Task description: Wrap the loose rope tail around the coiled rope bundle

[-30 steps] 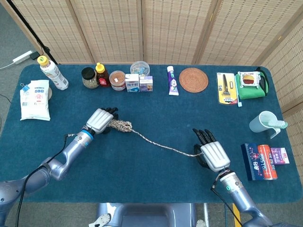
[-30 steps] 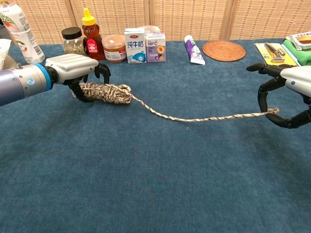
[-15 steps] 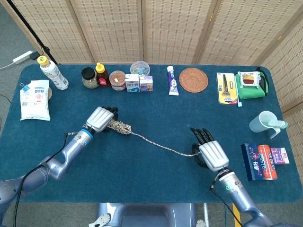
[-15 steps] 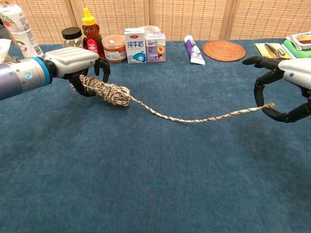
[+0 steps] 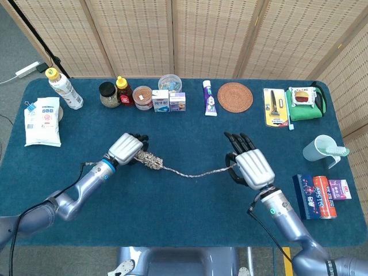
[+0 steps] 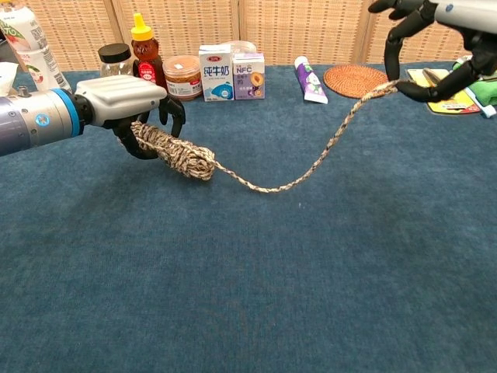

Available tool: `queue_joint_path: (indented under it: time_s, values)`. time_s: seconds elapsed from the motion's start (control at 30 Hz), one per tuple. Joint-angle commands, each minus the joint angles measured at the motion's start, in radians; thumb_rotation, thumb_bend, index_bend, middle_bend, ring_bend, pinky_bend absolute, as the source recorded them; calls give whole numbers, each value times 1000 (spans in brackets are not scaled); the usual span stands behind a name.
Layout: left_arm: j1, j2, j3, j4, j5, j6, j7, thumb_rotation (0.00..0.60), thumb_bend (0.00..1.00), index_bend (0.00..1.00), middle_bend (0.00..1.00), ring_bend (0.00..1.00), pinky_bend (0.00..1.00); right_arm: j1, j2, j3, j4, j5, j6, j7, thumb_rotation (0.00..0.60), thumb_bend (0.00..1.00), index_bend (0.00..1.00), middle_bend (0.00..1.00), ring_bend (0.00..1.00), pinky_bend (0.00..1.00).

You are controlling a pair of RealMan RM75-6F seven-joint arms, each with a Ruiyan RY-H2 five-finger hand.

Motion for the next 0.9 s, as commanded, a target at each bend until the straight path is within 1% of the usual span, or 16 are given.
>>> queue_joint_path:
  time_s: [0.03,0.13,0.23,0.3,0.37,0.47,0.57,0.67,0.77,0.83,0.9]
  values:
    - [3,71,13,-100,-12,-24,40,600,269,472,277,324,456,75,32,83,-3,148,-43,-80,600,491,556,0,0,0]
    - [1,126,11,-180,-37,-53,68,600,270,472,278,323,456,117,47,121,6,252,-50,-134,600,490,556,0,0,0]
    - [-4,164,13,-233,-62,-85,90,600,271,473,277,322,456,147,55,141,14,319,-50,-163,600,490,556,0,0,0]
    - [-9,188,17,-268,-84,-117,100,600,272,472,277,322,456,172,57,156,38,365,-48,-182,600,490,557,0,0,0]
    - [-14,204,19,-288,-96,-131,119,600,273,472,277,321,456,192,56,163,60,401,-48,-196,600,490,559,0,0,0]
    - [-10,211,22,-306,-103,-116,165,600,274,473,277,320,456,227,54,174,110,462,-48,-223,600,491,559,0,0,0]
    - [-9,220,21,-324,-115,-118,163,600,274,475,277,319,456,252,49,177,145,513,-51,-234,600,491,559,0,0,0]
    - [-9,224,18,-336,-122,-127,132,600,274,480,277,319,456,262,44,166,162,542,-63,-226,600,491,559,0,0,0]
    - [-10,226,14,-344,-111,-126,88,600,274,480,277,319,456,268,27,139,189,545,-74,-218,600,491,559,0,0,0]
    - [-12,231,8,-368,-112,-145,10,600,274,480,277,319,456,270,9,124,212,547,-86,-199,600,491,560,0,0,0]
    - [-9,232,1,-380,-77,-123,-57,600,275,480,278,319,456,269,-12,113,234,545,-95,-172,600,491,560,0,0,0]
